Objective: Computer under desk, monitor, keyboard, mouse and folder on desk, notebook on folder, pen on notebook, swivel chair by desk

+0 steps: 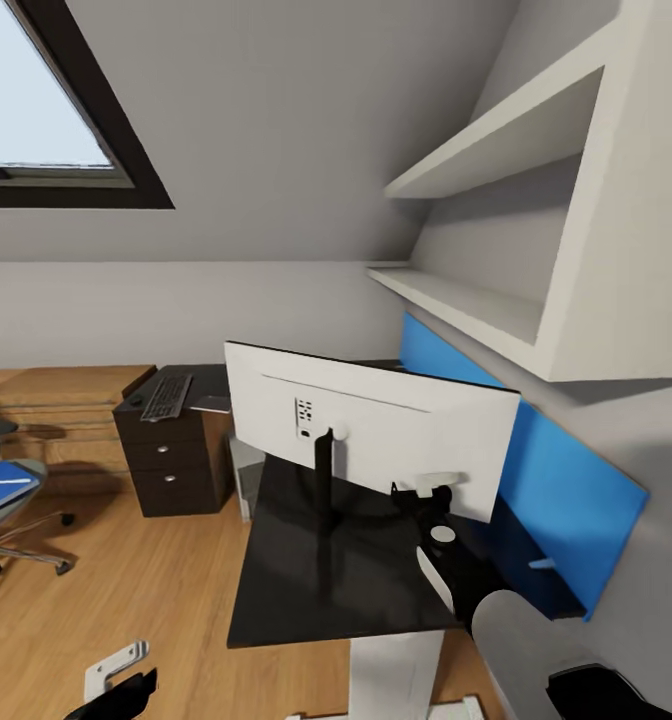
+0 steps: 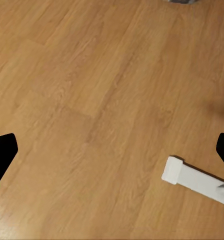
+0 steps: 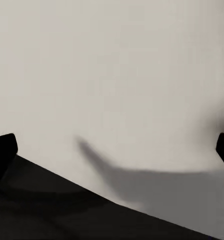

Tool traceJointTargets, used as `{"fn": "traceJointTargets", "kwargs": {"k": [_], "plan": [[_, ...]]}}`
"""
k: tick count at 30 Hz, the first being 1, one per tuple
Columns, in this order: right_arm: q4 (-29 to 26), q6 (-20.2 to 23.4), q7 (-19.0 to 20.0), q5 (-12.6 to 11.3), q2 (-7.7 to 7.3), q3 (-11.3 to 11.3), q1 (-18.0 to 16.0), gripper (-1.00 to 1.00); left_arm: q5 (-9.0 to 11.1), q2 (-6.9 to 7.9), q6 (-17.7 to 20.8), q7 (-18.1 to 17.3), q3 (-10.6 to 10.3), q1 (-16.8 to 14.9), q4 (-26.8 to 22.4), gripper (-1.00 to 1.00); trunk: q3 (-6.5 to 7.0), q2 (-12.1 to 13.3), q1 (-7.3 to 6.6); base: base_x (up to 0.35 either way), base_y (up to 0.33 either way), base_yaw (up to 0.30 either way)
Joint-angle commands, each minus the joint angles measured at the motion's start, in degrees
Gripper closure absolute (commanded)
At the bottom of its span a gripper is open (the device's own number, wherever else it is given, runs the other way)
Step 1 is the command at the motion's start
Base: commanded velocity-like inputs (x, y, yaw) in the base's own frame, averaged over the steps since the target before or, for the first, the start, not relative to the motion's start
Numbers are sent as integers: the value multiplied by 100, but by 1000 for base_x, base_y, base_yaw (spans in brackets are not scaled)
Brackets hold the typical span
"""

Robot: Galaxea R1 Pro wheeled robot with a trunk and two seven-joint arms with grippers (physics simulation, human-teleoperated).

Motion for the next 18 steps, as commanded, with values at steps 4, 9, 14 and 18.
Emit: {"fn": "traceJointTargets", "kwargs": {"k": [4,9,14,18], "plan": [[20,-3,-48,25,-1,40,-7,-100,34,129,-286,-81,-23,5,81,-100,-8,-6,1,51,0,-62],[54,-27,-76,26,129,50,13,-100,30,7,-373,-99,-41,6,223,-100,-8,-6,1,163,0,-1],[35,-50,-84,32,227,51,17,-100,10,-155,-373,-100,-40,6,274,-100,-8,-6,1,204,0,0],[32,-76,-86,34,228,50,19,-100,-9,-278,-423,-103,-40,6,403,-100,-8,-6,1,161,0,0]]}}
